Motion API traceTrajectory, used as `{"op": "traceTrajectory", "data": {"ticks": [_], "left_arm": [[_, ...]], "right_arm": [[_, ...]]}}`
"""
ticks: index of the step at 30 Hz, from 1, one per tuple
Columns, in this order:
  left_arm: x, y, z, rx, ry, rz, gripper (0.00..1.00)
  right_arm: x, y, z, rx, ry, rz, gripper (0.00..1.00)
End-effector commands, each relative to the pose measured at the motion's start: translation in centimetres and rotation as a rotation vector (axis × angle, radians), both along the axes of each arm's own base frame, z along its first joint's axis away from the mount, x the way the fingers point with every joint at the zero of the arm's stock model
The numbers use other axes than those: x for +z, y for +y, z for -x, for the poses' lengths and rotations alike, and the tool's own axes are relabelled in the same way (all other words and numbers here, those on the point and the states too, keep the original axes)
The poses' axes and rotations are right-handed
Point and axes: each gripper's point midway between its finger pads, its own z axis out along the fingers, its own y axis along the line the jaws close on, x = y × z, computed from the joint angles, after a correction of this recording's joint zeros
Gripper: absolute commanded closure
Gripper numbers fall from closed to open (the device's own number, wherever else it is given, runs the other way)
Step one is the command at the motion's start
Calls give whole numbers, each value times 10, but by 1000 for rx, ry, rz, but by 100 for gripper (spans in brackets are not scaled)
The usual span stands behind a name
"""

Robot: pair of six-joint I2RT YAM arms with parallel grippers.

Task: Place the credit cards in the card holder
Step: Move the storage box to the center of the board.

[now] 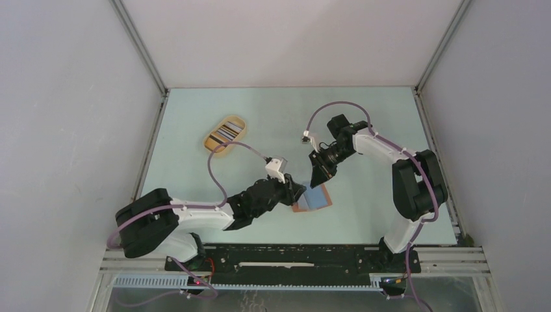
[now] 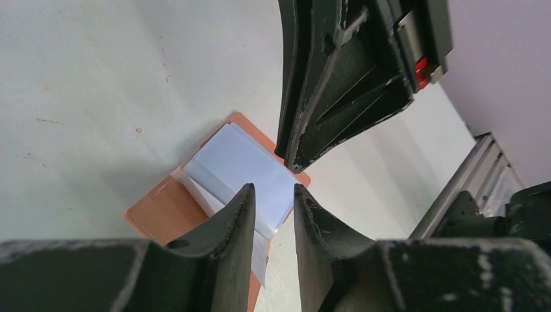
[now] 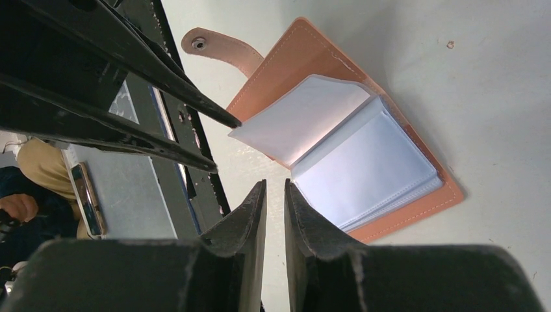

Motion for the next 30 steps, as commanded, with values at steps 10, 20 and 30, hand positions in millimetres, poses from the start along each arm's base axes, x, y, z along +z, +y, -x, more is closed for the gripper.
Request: {"op": "traceTrajectory", "data": {"ticks": [10,20,30], "left_arm": [[130,68,-35,96,-390,255,31],[183,177,-109,427,-450,49,0],[117,255,-222,879,33,-27,25]], "right_arm": [[70,-9,-22,-63,-367,-41,75],[178,-26,-26,-202,-611,-275,0],[148,-41,-26,-197,-592,-237,1]]}}
